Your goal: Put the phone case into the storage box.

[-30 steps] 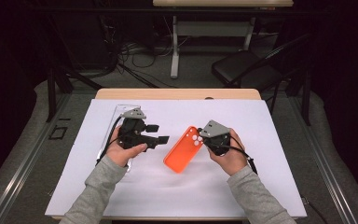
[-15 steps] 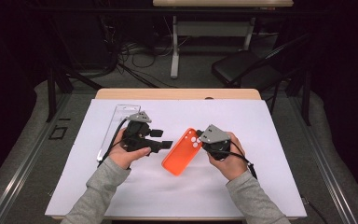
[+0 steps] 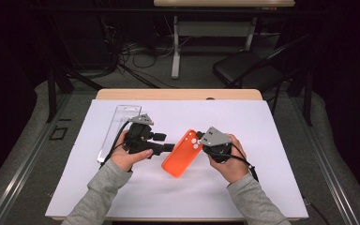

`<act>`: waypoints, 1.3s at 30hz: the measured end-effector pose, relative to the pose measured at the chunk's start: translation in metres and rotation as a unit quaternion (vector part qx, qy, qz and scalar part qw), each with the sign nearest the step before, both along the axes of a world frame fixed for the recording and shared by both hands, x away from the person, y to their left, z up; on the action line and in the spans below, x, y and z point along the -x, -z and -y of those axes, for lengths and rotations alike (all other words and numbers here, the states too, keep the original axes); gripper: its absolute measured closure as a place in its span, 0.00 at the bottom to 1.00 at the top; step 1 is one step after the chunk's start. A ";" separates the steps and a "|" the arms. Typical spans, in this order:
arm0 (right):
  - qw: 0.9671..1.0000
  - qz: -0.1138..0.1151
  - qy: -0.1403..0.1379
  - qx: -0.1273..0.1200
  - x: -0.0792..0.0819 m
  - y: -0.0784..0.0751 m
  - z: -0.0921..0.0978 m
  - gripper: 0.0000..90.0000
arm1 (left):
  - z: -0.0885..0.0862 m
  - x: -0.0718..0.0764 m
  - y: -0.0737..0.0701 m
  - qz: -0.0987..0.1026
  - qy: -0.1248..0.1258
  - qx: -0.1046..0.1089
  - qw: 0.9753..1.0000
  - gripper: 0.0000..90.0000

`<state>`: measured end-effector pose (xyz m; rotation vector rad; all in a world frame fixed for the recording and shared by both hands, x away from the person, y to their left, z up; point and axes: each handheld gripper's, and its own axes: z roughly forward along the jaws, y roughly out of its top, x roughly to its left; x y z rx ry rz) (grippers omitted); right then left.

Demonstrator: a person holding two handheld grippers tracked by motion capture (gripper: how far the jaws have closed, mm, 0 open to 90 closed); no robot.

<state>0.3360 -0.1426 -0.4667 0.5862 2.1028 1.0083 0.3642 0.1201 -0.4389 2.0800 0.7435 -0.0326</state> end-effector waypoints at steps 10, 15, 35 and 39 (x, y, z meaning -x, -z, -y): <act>1.000 0.000 0.000 0.000 0.001 0.000 0.000 1.00 | 0.003 -0.001 0.008 -0.040 -0.009 0.001 0.999 0.52; 1.000 -0.001 -0.002 0.002 0.002 0.001 -0.001 1.00 | 0.004 -0.002 0.012 -0.056 -0.010 0.008 0.998 0.54; 1.000 -0.001 -0.008 0.004 0.004 0.001 -0.004 1.00 | 0.010 -0.006 0.024 -0.094 0.008 0.007 0.996 0.65; 1.000 0.000 -0.010 0.004 0.004 0.001 -0.004 1.00 | 0.011 -0.006 0.026 -0.099 0.013 0.006 0.995 0.69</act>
